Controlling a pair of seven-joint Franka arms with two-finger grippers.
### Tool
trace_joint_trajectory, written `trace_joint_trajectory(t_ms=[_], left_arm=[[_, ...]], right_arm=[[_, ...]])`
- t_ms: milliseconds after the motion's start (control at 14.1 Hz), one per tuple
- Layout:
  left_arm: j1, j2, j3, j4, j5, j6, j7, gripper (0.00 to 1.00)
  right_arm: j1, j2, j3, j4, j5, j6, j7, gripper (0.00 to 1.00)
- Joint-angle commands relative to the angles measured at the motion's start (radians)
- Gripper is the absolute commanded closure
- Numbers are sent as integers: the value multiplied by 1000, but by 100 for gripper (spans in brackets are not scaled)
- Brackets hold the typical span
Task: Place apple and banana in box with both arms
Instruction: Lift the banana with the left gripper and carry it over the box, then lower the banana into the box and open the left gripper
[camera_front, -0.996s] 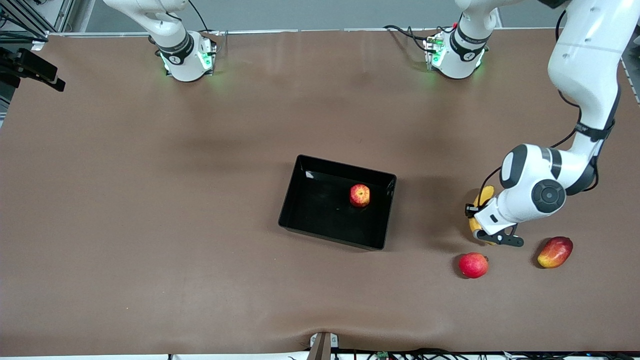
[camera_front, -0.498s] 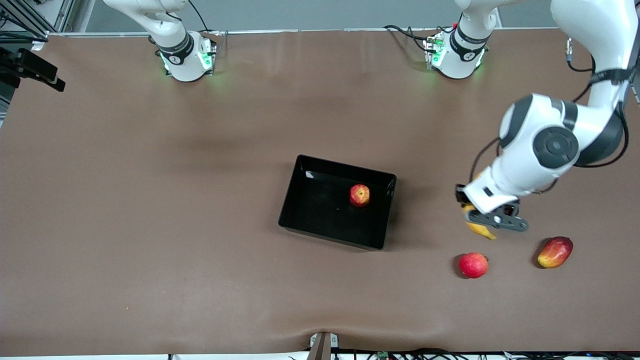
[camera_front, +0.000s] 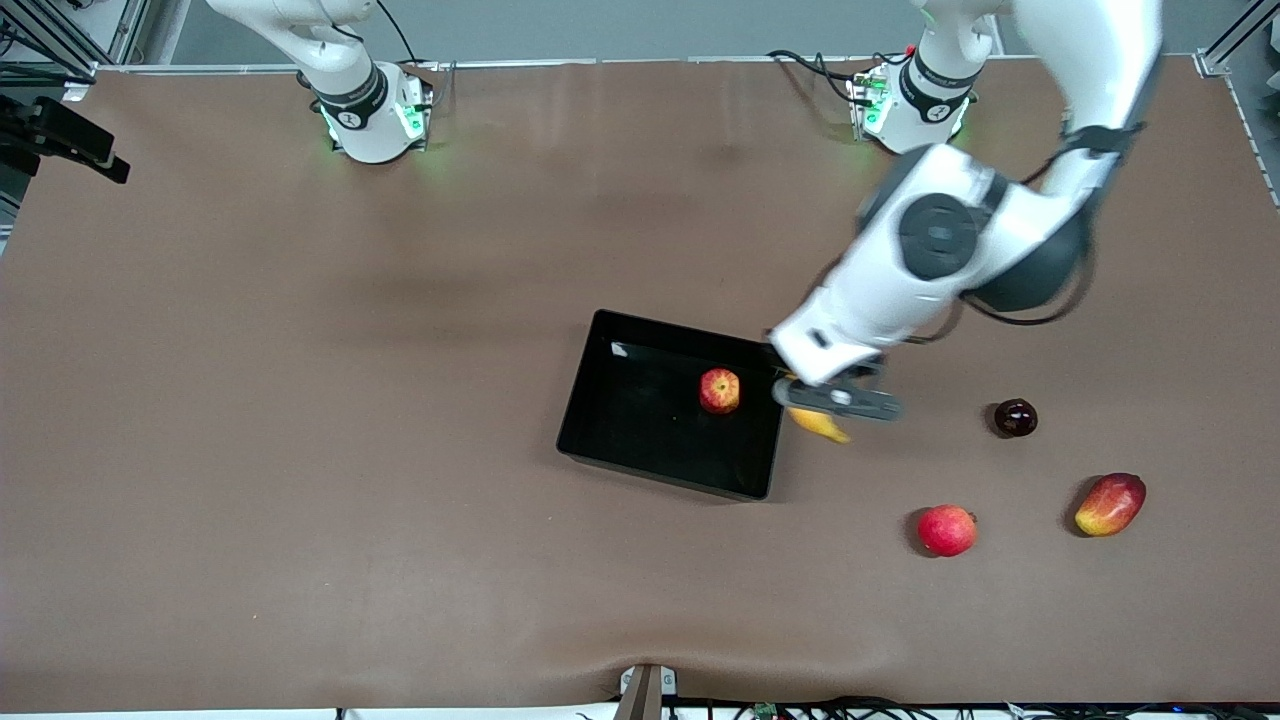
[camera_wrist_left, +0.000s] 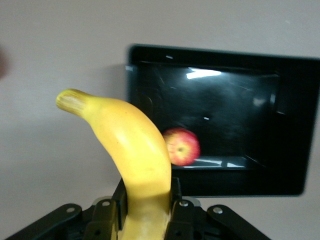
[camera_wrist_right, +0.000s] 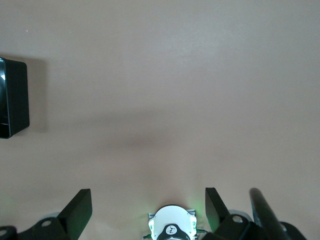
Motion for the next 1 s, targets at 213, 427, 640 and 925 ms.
trace_joint_trajectory(t_ms=[213,427,640,925], left_arm=[[-163,172,8,112,151,116,-86,100],[-249,278,23,190,232,147,-87,100],[-379,305,136,198,235,193,-123,100],[-416,355,172,197,234,257,-175,100]], right_arm=[[-15,-7,5,-2,18,0,-6,0],[-26,-5,5,-2,19,-2,-8,0],[-26,-5,5,-2,25,-2,-8,0],[-26,-3,5,-2,27,-2,-8,0]])
